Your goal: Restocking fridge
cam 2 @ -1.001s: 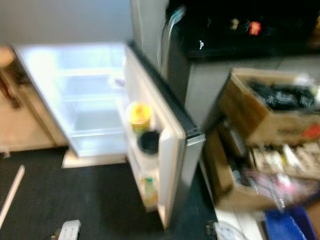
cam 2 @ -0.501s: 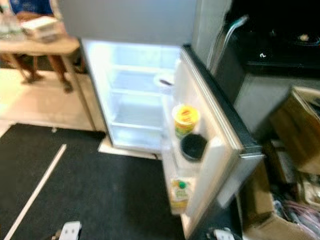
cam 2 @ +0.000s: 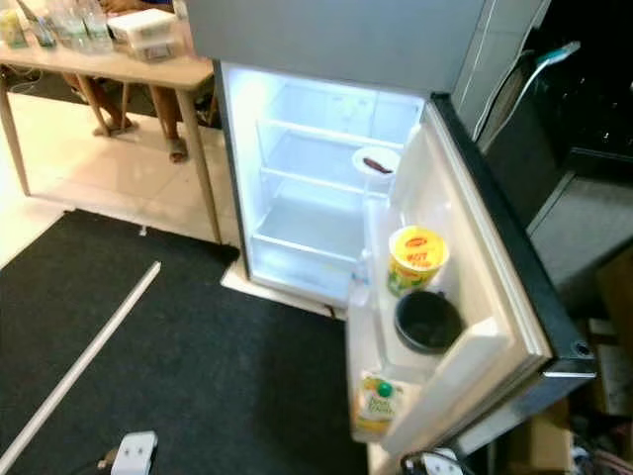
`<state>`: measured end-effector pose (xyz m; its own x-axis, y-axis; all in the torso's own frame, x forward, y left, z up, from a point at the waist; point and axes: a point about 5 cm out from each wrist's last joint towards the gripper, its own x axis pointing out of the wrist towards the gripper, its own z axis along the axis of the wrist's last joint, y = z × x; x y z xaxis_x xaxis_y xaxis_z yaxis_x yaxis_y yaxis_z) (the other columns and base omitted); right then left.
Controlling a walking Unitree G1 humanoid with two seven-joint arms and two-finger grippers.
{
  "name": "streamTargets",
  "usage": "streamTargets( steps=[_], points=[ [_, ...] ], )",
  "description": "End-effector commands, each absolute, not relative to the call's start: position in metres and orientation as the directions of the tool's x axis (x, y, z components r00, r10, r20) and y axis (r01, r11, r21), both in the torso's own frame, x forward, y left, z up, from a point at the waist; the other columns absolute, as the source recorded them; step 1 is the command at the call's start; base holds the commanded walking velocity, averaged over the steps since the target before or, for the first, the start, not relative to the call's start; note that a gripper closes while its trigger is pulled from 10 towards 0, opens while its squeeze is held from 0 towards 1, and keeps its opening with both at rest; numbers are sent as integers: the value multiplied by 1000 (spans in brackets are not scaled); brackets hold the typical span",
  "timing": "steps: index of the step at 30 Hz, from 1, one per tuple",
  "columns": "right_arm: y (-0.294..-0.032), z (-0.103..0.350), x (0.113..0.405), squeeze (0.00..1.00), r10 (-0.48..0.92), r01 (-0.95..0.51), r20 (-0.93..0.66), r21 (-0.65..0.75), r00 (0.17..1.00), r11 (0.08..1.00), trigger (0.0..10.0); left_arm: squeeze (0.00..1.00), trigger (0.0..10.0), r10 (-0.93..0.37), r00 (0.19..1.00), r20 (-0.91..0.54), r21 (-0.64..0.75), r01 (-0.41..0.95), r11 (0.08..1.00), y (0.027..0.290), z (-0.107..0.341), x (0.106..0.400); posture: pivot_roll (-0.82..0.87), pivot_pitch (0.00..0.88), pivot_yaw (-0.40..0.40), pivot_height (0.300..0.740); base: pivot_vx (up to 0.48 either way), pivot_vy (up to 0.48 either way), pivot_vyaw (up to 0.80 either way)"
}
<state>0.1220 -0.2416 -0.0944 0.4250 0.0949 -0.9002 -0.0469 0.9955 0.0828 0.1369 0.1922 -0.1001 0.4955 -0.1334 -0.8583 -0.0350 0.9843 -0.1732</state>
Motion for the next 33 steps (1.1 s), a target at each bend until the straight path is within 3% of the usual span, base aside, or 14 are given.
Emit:
streamTargets(
  steps=[1, 12, 16, 19, 20, 23, 25, 28, 31, 33],
  points=[
    [-242, -96, 118, 0, 85, -59, -910, 67, 405, 996, 10000, 0, 10000, -131, 475, -870, -170, -41, 985, 191, -103, 131, -84, 47, -9, 740, 0, 0, 0],
    [-264, -96, 105, 0, -83, -50, -946, -104, 314, 993, 10000, 0, 10000, -124, 482, -867, -176, -63, 982, 191, -103, 131, -83, 48, -9, 740, 0, 0, 0],
    [-272, -93, 108, 0, -144, -4, -934, -153, 326, 988, 10000, 0, 10000, -126, 483, -866, -179, -64, 982, 191, -103, 131, -83, 48, -9, 740, 0, 0, 0],
    [-288, -84, 119, 0, -256, 158, -885, -210, 388, 965, 10000, 0, 10000, -129, 483, -866, -182, -63, 981, 190, -103, 131, -81, 49, -10, 740, 0, 0, 0],
    [-295, -78, 127, 0, -292, 267, -854, -189, 430, 945, 10000, 0, 10000, -131, 483, -866, -184, -63, 981, 189, -103, 131, -82, 50, -10, 740, 0, 0, 0],
    [-300, -73, 135, 0, -310, 357, -825, -142, 472, 923, 10000, 0, 10000, -131, 483, -866, -184, -62, 981, 189, -103, 131, -82, 50, -10, 740, 0, 0, 0],
    [-300, -63, 157, 0, -273, 465, -766, 38, 582, 885, 10000, 0, 10000, -129, 482, -867, -182, -64, 981, 190, -103, 130, -83, 51, -10, 740, 0, 0, 0],
    [-297, -57, 172, 0, -227, 455, -726, 131, 649, 881, 10000, 0, 10000, -128, 481, -867, -180, -65, 981, 191, -103, 130, -84, 51, -10, 740, 0, 0, 0],
    [-273, -44, 205, 0, -18, 290, -627, 335, 779, 897, 10000, 0, 10000, -128, 481, -867, -181, -66, 981, 191, -103, 130, -83, 50, -10, 740, 0, 0, 0],
    [-266, -43, 210, 0, 37, 244, -612, 370, 790, 896, 10000, 0, 10000, -129, 482, -867, -183, -65, 981, 190, -103, 130, -83, 50, -11, 740, 0, 0, 0]
  ],
)
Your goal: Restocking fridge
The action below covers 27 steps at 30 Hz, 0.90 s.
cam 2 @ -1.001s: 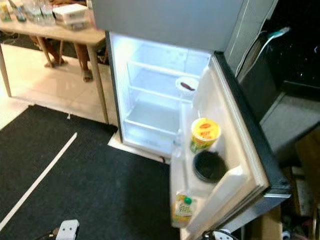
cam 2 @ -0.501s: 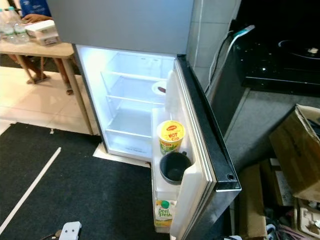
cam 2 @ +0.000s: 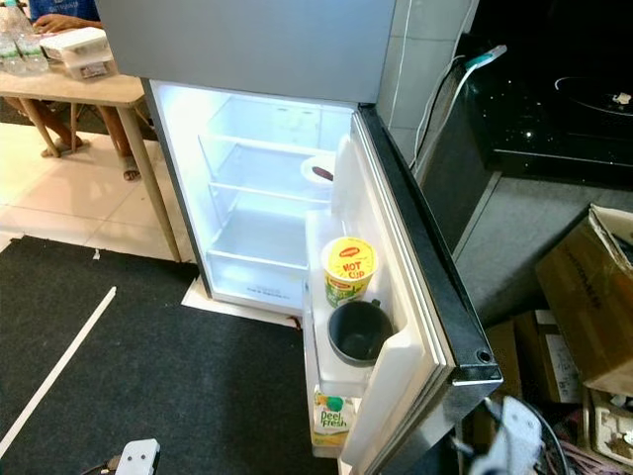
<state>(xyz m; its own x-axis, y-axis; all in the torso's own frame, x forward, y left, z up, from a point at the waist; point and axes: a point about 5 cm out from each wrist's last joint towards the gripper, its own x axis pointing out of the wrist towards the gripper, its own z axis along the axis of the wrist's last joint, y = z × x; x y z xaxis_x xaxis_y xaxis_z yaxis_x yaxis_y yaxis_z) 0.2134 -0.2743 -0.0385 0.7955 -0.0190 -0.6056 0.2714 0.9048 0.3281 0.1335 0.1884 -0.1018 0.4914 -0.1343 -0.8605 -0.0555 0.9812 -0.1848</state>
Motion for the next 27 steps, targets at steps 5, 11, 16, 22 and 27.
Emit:
streamTargets(
  steps=[5, 11, 16, 22, 27],
  points=[
    [-232, -46, 215, 0, 314, -9, -593, 459, 742, 888, 10000, 0, 10000, -134, 483, -865, -186, -61, 981, 189, -103, 130, -84, 51, -13, 740, 0, 0, 0],
    [-199, -43, 216, 0, 594, -271, -501, 575, 629, 772, 10000, 0, 10000, -130, 483, -866, -181, -61, 982, 191, -102, 131, -83, 49, -17, 740, 0, 0, 0],
    [-178, -33, 219, 0, 768, -438, -372, 656, 521, 615, 10000, 0, 10000, -130, 480, -868, -180, -59, 982, 191, -103, 130, -83, 45, -17, 740, 0, 0, 0],
    [-166, -23, 228, 0, 815, -516, -287, 657, 504, 550, 10000, 0, 10000, -130, 478, -869, -178, -57, 982, 191, -103, 130, -83, 45, -17, 740, 0, 0, 0],
    [-195, -41, 234, 0, 433, -250, -592, 368, 679, 896, 10000, 0, 10000, -129, 481, -867, -177, -56, 983, 191, -102, 131, -80, 42, -12, 740, 0, 0, 0]
  ],
)
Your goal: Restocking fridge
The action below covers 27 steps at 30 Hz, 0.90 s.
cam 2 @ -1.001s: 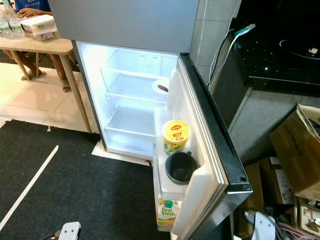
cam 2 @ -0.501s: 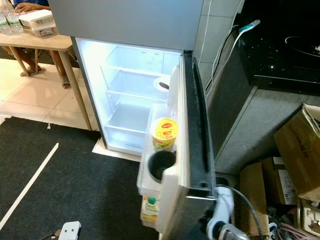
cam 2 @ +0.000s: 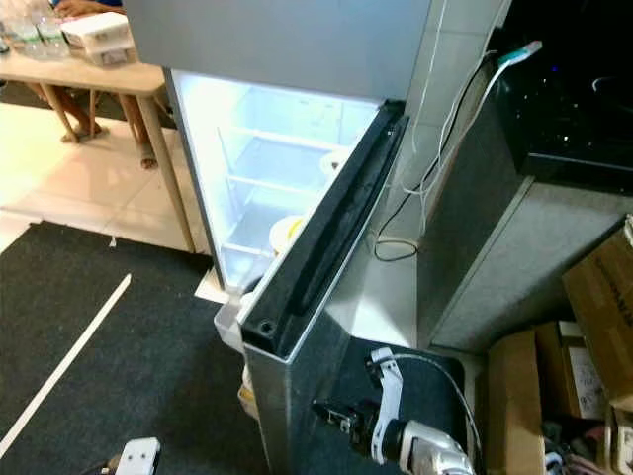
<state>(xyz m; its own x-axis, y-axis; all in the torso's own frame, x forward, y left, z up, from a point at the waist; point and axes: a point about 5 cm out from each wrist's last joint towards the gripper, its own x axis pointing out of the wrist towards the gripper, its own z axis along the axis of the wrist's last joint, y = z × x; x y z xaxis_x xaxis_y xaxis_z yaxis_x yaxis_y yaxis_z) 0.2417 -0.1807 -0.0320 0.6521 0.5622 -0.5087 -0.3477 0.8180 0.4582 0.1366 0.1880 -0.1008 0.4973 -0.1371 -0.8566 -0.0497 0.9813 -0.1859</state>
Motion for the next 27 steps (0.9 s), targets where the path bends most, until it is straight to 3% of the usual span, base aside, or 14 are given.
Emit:
streamTargets(
  steps=[1, 3, 6, 9, 14, 19, 21, 27],
  points=[
    [-195, -41, 234, 0, 433, -250, -592, 368, 679, 896, 10000, 0, 10000, -129, 481, -867, -177, -56, 983, 191, -102, 131, -80, 42, -12, 740, 0, 0, 0],
    [-222, -55, 216, 0, 151, -64, -729, 146, 667, 987, 10000, 0, 10000, -123, 479, -869, -171, -58, 984, 192, -103, 131, -71, 36, -17, 740, 0, 0, 0],
    [-233, -61, 206, 0, 49, 3, -764, 67, 643, 998, 10000, 0, 10000, -120, 478, -870, -169, -61, 984, 192, -103, 131, -71, 36, -17, 740, 0, 0, 0],
    [-249, -73, 177, 0, -69, 48, -824, -51, 562, 998, 10000, 0, 10000, -109, 480, -871, -161, -69, 985, 192, -102, 133, -61, 14, -25, 740, 0, 0, 0],
    [-254, -78, 162, 0, -77, 83, -841, -38, 536, 996, 10000, 0, 10000, -100, 494, -864, -161, -81, 984, 192, -100, 141, -63, 0, -28, 740, 0, 0, 0],
    [-244, -72, 179, 0, -18, 68, -798, 29, 603, 997, 10000, 0, 10000, -98, 506, -857, -161, -81, 984, 192, -97, 147, -70, 0, -26, 740, 0, 0, 0],
    [-234, -66, 197, 0, 5, -6, -774, 1, 633, 1000, 10000, 0, 10000, -97, 510, -855, -159, -79, 984, 192, -97, 149, -62, 0, -28, 740, 0, 0, 0],
    [-230, -65, 202, 0, -2, -45, -779, -39, 627, 998, 10000, 0, 10000, -91, 511, -855, -152, -78, 985, 192, -97, 149, -44, 0, -30, 740, 0, 0, 0]
  ],
)
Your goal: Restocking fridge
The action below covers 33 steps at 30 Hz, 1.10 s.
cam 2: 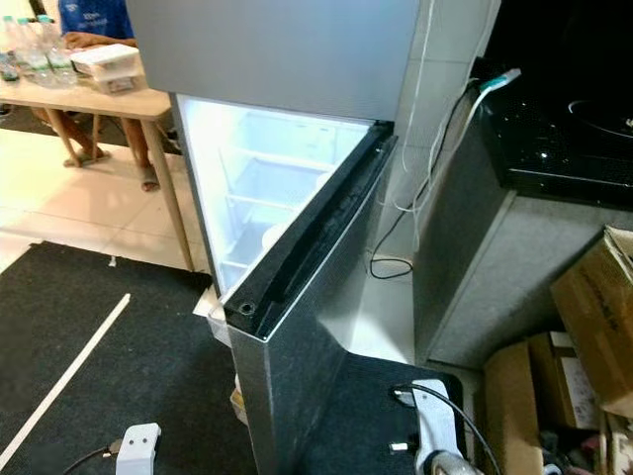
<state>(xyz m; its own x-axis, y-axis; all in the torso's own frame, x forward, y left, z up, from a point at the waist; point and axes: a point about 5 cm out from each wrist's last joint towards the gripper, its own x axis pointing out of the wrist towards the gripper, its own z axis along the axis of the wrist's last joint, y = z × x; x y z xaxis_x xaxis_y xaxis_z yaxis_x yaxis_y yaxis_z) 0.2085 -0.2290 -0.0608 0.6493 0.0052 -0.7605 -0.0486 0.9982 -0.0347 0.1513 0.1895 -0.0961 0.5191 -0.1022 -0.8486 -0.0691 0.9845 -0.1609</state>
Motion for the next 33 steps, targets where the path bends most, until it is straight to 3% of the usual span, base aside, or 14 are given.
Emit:
streamTargets(
  steps=[1, 12, 33],
  points=[
    [-230, -65, 202, 0, -2, -45, -779, -39, 627, 998, 10000, 0, 10000, -91, 511, -855, -152, -78, 985, 192, -97, 149, -44, 0, -30, 740, 0, 0, 0],
    [-247, -80, 164, 24, -97, -34, -841, -136, 532, 990, 10000, 0, 10000, -89, 488, -868, -140, -69, 988, 195, -100, 140, -46, 0, -33, 740, 0, 0, 733],
    [-251, -84, 150, 4, -105, -39, -857, -144, 505, 989, 10000, 0, 10000, -102, 477, -873, -139, -43, 989, 195, -101, 136, -48, 0, -31, 740, 0, 0, 737]
  ],
)
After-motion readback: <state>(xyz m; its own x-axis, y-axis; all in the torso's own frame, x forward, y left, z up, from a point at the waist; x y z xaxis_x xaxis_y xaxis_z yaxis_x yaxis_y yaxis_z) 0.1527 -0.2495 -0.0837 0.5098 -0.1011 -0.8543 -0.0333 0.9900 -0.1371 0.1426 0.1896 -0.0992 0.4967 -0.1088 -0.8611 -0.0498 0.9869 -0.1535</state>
